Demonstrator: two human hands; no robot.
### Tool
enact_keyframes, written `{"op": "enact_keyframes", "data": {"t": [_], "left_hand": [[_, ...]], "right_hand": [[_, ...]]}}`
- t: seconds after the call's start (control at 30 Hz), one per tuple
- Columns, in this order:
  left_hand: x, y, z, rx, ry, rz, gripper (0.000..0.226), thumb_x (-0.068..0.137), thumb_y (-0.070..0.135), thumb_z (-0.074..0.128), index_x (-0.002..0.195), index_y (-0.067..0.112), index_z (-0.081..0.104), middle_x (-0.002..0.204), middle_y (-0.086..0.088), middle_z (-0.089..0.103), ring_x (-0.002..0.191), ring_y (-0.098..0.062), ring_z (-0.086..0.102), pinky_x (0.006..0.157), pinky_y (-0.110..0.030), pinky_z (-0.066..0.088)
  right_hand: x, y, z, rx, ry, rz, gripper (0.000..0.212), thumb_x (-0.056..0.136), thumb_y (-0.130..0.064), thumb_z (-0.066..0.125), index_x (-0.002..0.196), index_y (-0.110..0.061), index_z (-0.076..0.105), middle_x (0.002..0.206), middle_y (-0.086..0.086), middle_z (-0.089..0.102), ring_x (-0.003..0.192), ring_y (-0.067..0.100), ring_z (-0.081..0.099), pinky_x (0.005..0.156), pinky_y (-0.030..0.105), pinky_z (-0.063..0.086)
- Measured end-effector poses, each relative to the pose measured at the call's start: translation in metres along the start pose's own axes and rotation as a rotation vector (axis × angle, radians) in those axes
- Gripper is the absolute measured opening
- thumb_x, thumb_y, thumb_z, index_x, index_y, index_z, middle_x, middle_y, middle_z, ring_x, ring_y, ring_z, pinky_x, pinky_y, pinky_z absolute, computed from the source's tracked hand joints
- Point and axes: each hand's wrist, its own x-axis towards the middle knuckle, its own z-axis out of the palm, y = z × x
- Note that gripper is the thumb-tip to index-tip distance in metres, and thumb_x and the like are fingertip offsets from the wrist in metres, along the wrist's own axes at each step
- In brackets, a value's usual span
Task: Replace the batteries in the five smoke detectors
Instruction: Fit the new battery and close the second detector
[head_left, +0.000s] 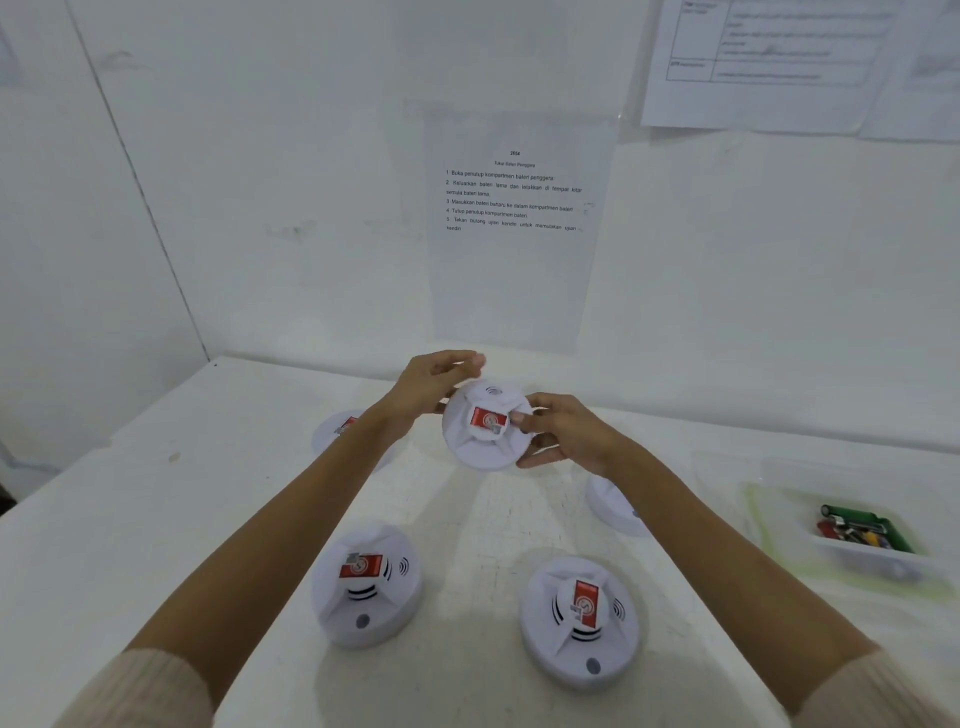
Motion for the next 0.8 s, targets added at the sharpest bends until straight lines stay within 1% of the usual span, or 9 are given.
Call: {"op": "enact_keyframes", "data": {"t": [0.07, 0.17, 0.23, 0.3, 0.4, 0.5, 0.6, 0.73, 0.8], "left_hand": [[-0.003, -0.001, -0.001, -0.050, -0.014, -0.008, 0.032, 0.090, 0.036, 0.056, 0.119, 0.023, 0.055, 0.118, -0.002, 0.060, 0.102, -0.018, 0.060, 0.070, -0.020, 0.051], [-0.008, -0.002, 0.000, -0.010, -0.087, 0.005, 0.052, 0.086, 0.032, 0.062, 0.134, 0.030, 0.043, 0.122, 0.003, 0.054, 0.106, -0.014, 0.057, 0.074, -0.021, 0.051], [-0.011, -0.005, 0.005, 0.033, -0.155, 0.051, 0.065, 0.084, 0.024, 0.067, 0.140, 0.033, 0.035, 0.123, 0.010, 0.050, 0.102, -0.007, 0.059, 0.075, -0.020, 0.052], [-0.012, -0.008, 0.010, 0.016, -0.169, 0.104, 0.070, 0.083, 0.016, 0.068, 0.142, 0.029, 0.032, 0.122, 0.017, 0.050, 0.099, -0.002, 0.059, 0.072, -0.018, 0.054], [-0.009, -0.008, 0.012, 0.001, -0.133, 0.144, 0.073, 0.081, 0.007, 0.069, 0.143, 0.022, 0.033, 0.125, 0.014, 0.051, 0.104, -0.007, 0.057, 0.071, -0.011, 0.051], [-0.005, -0.010, 0.013, 0.075, -0.139, 0.183, 0.082, 0.075, 0.004, 0.074, 0.143, 0.021, 0.032, 0.129, 0.009, 0.047, 0.107, -0.010, 0.054, 0.072, -0.007, 0.049], [-0.003, -0.013, 0.012, 0.075, -0.119, 0.225, 0.086, 0.070, 0.003, 0.077, 0.142, 0.023, 0.034, 0.129, 0.007, 0.050, 0.110, -0.012, 0.054, 0.077, -0.009, 0.049], [-0.001, -0.013, 0.011, 0.064, -0.140, 0.280, 0.079, 0.072, -0.001, 0.075, 0.136, 0.026, 0.037, 0.128, 0.004, 0.051, 0.110, -0.012, 0.055, 0.082, -0.013, 0.050], [0.001, -0.013, 0.012, 0.103, -0.158, 0.310, 0.077, 0.073, -0.001, 0.074, 0.134, 0.026, 0.037, 0.129, 0.003, 0.051, 0.110, -0.011, 0.055, 0.082, -0.012, 0.049]], "right_hand": [[0.002, 0.004, 0.000, 0.216, 0.064, 0.038, 0.025, 0.091, -0.014, 0.056, 0.112, -0.001, 0.054, 0.103, 0.013, 0.062, 0.079, 0.025, 0.066, 0.068, 0.033, 0.059], [0.005, 0.006, 0.003, 0.481, 0.137, 0.023, 0.013, 0.091, -0.005, 0.052, 0.104, -0.003, 0.054, 0.105, 0.013, 0.058, 0.083, 0.027, 0.064, 0.070, 0.035, 0.059], [0.008, 0.008, 0.003, 0.558, 0.165, -0.017, 0.036, 0.089, 0.001, 0.054, 0.122, -0.007, 0.043, 0.116, 0.014, 0.055, 0.088, 0.029, 0.063, 0.072, 0.038, 0.058], [0.008, 0.010, 0.002, 0.457, 0.174, -0.077, 0.057, 0.088, -0.003, 0.057, 0.134, -0.023, 0.030, 0.124, 0.011, 0.051, 0.094, 0.030, 0.062, 0.075, 0.039, 0.057], [0.005, 0.009, 0.002, 0.212, 0.123, -0.142, 0.062, 0.089, -0.011, 0.059, 0.134, -0.039, 0.027, 0.131, 0.002, 0.049, 0.106, 0.029, 0.060, 0.081, 0.039, 0.056], [0.003, 0.004, 0.000, 0.136, 0.154, -0.175, 0.064, 0.083, -0.008, 0.065, 0.133, -0.033, 0.032, 0.132, 0.009, 0.049, 0.103, 0.029, 0.061, 0.079, 0.039, 0.057], [0.001, -0.001, -0.002, 0.031, 0.200, -0.174, 0.068, 0.078, -0.007, 0.071, 0.131, -0.026, 0.032, 0.126, 0.014, 0.048, 0.105, 0.031, 0.059, 0.079, 0.039, 0.056], [0.003, -0.001, 0.000, -0.135, 0.210, -0.270, 0.075, 0.075, -0.006, 0.073, 0.135, -0.026, 0.033, 0.123, 0.002, 0.049, 0.108, 0.023, 0.055, 0.074, 0.031, 0.057], [0.007, 0.002, 0.001, -0.200, 0.243, -0.308, 0.079, 0.075, -0.004, 0.073, 0.140, -0.018, 0.031, 0.130, 0.003, 0.047, 0.115, 0.020, 0.050, 0.086, 0.035, 0.053]]}}
